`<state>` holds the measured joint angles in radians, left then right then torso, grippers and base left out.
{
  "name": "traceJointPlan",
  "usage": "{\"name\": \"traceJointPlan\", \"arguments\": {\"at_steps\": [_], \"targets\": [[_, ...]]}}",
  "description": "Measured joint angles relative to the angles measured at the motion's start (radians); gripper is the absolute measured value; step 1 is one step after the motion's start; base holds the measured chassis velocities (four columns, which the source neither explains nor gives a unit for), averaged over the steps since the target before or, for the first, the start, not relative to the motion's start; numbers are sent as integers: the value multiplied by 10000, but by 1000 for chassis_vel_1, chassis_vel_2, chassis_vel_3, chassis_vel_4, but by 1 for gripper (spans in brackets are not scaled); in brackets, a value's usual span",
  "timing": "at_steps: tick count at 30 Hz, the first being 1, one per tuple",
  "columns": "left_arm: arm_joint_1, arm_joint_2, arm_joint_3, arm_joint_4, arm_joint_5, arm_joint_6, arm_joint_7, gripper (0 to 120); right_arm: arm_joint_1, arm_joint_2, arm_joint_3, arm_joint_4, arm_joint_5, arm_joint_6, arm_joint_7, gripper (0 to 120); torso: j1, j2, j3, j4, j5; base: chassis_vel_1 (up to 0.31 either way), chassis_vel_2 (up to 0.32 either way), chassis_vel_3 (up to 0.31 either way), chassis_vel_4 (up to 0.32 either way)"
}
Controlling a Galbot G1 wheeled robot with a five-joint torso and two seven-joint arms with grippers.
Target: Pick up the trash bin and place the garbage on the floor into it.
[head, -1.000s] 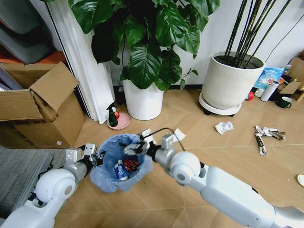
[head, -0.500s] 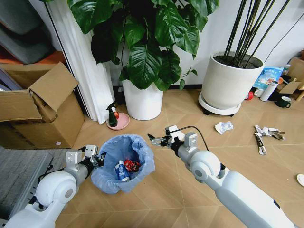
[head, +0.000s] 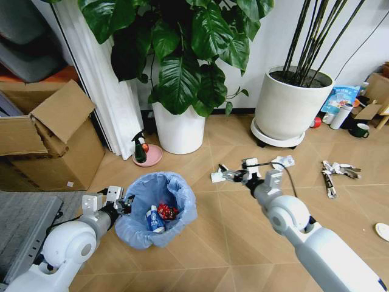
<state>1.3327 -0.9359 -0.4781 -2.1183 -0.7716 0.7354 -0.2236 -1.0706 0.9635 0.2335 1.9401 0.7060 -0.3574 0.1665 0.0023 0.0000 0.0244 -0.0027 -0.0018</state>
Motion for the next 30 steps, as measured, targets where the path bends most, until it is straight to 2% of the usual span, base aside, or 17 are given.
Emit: {"name": "traceJointPlan", "arguments": {"at_steps": [2,13,30], "targets": [[20,-24,5,2,9,0,7,0,-531,14,566,176,-201,60,-125,100,0,0,0,1,1,-50,-46,39,63],[117,-14,47,-138,10,0,35,0,-1817,321,1689,454,-802,268,-458,100,1,0,0,-1,1,-54,-57,54,64],[379,-61,87,-423,130,0,29,0,-2261,540,1809,621,-1026,504,-609,100,1,0,1,1,-1,-113,-116,113,115]]}}
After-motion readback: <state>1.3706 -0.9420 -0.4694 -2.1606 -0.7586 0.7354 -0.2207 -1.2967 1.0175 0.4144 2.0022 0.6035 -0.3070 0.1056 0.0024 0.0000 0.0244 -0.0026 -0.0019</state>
